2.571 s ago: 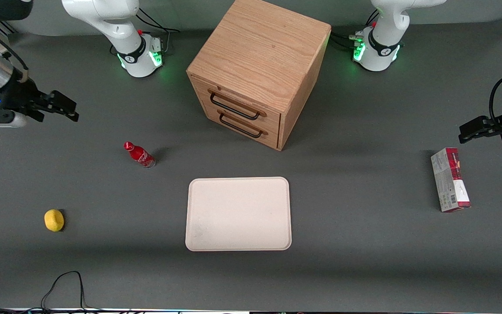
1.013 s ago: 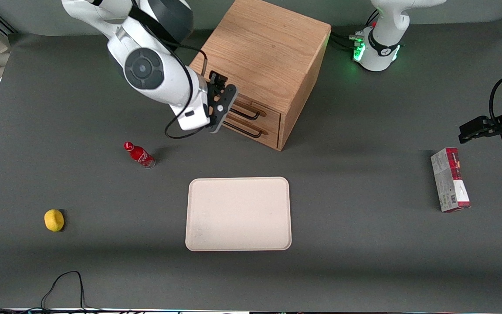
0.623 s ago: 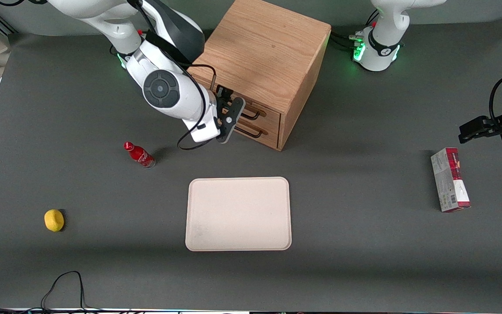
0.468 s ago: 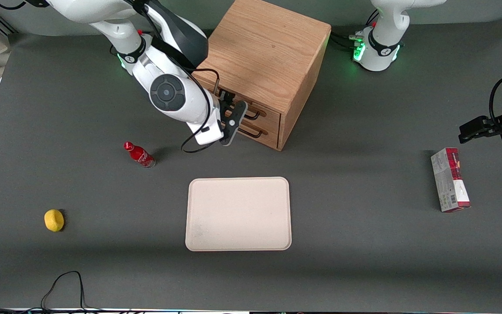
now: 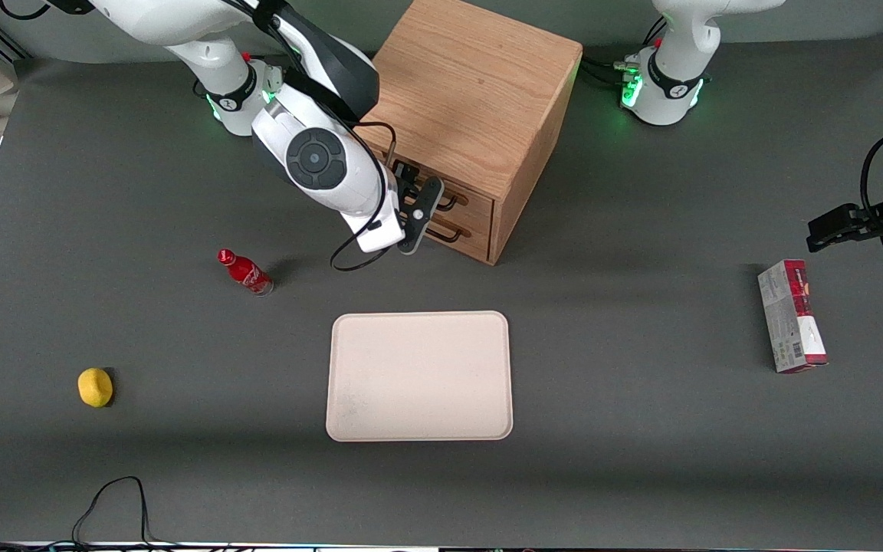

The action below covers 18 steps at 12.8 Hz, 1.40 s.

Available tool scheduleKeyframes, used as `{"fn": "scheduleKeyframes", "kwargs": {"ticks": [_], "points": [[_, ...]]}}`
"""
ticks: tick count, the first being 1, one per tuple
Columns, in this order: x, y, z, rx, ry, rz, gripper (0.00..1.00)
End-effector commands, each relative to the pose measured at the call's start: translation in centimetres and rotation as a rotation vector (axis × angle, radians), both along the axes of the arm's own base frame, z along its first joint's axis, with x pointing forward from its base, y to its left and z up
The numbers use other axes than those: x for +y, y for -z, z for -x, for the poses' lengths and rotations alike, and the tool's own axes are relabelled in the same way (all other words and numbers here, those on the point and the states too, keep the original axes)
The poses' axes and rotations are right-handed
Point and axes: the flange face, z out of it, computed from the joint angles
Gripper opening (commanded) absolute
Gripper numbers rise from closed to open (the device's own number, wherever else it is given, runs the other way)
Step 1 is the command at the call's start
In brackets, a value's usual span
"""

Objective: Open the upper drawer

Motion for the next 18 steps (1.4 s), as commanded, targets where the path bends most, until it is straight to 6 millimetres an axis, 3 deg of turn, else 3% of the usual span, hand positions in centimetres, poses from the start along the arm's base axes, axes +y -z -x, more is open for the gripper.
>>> {"fn": "scheduleKeyframes", "kwargs": {"ticks": [1,5,10,14,18], "points": [[-0.3,1.1,-1.4,-0.053,-0.03,0.005,1.0],[-2.2,-0.5,-4.7,-0.129,-0.005,0.019,1.0],[-8.3,-1.6,-11.0,-0.197,0.037,0.02,1.0],[-12.7,-2.7,-14.8,-0.232,0.134,0.029,1.0],[-13.4,-4.6,-15.5,-0.265,0.157,0.03,1.0]]}}
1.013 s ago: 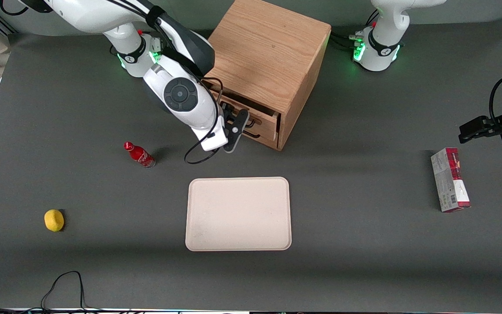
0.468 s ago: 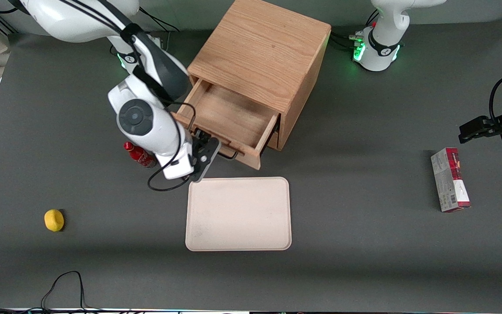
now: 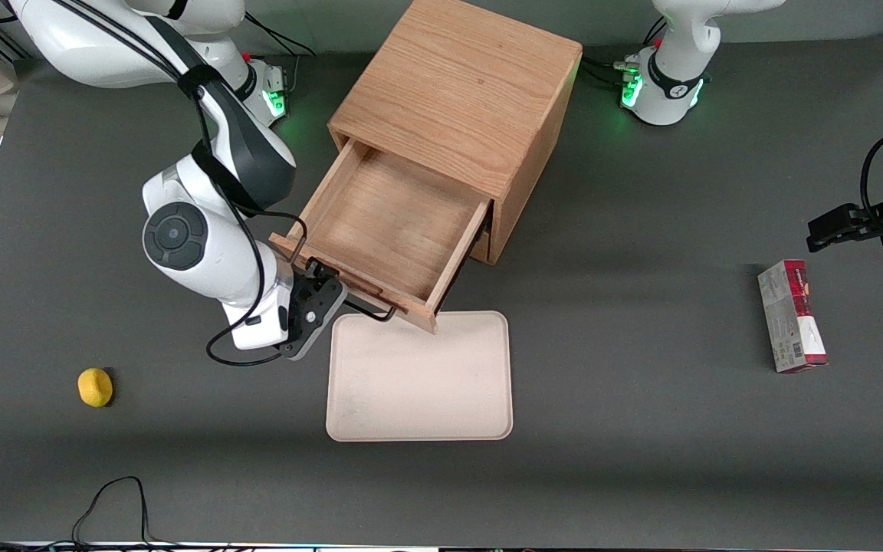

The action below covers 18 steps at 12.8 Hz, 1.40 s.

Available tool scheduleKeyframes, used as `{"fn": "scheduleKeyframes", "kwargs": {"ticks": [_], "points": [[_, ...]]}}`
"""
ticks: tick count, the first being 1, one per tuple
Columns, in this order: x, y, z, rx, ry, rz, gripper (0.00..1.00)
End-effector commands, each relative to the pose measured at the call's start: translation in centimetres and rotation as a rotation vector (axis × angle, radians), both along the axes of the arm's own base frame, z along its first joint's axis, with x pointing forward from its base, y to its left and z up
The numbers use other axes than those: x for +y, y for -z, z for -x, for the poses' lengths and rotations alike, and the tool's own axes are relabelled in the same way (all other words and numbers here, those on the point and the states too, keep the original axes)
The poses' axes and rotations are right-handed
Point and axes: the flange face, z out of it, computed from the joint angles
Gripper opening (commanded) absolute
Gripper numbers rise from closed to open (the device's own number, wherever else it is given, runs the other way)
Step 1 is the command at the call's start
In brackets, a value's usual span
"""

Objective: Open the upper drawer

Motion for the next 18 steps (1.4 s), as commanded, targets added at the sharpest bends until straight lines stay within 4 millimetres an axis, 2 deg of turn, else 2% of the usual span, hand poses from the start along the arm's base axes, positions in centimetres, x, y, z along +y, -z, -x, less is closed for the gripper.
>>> {"fn": "scheduleKeyframes", "kwargs": {"ticks": [1,3,5,6,7,8,9,10,11,12,15,16,18], "points": [[-1.4,-3.2,-1.9,-0.056,0.023,-0.001,1.0],[-3.9,-6.4,-4.1,-0.113,0.06,-0.021,1.0],[-6.0,-8.4,-5.2,-0.157,0.074,-0.034,1.0],[-8.4,-9.1,-5.7,-0.162,0.12,-0.031,1.0],[-12.1,-11.1,-5.4,-0.137,0.202,-0.051,1.0],[-16.0,-12.5,-3.8,-0.043,0.32,-0.057,1.0],[-19.7,-13.0,-2.7,0.029,0.48,-0.079,1.0],[-22.2,-13.5,-1.0,0.063,0.599,-0.062,1.0],[-23.4,-14.2,1.0,0.075,0.678,-0.015,1.0],[-24.2,-14.3,3.4,0.079,0.759,0.052,1.0],[-24.6,-14.8,9.9,0.09,0.963,0.126,1.0],[-24.9,-15.3,11.3,0.069,0.965,0.146,1.0],[-25.1,-16.7,12.3,0.029,0.967,0.157,1.0]]}}
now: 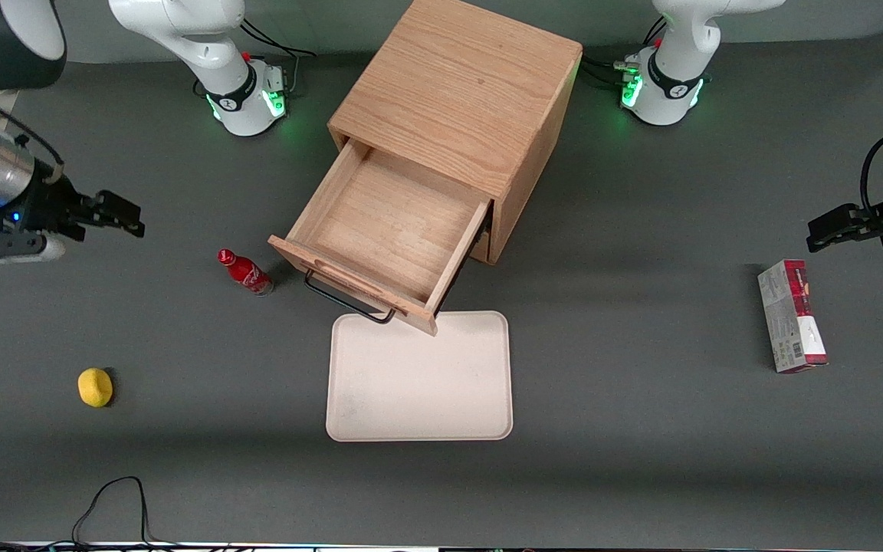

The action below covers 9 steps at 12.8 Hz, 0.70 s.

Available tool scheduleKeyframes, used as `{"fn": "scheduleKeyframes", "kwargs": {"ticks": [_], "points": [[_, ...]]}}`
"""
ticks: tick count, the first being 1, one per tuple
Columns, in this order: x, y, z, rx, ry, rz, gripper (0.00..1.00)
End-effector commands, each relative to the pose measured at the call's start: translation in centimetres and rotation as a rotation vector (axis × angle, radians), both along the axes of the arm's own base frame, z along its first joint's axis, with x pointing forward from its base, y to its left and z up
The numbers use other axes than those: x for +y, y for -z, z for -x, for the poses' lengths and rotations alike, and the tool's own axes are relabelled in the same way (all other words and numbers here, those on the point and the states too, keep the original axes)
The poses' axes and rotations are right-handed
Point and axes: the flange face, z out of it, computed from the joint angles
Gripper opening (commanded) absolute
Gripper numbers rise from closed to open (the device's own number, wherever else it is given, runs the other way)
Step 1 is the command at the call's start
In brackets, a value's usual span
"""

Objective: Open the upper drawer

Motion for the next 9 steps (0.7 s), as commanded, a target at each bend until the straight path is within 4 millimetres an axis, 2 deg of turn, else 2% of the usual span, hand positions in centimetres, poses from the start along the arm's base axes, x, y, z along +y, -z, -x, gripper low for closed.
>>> {"fn": "scheduleKeyframes", "kwargs": {"ticks": [1,9], "points": [[-0.39,-0.61,1.99,-0.035,0.029,0.05,1.0],[-0.59,-0.15,1.47,-0.023,0.054,0.035,1.0]]}}
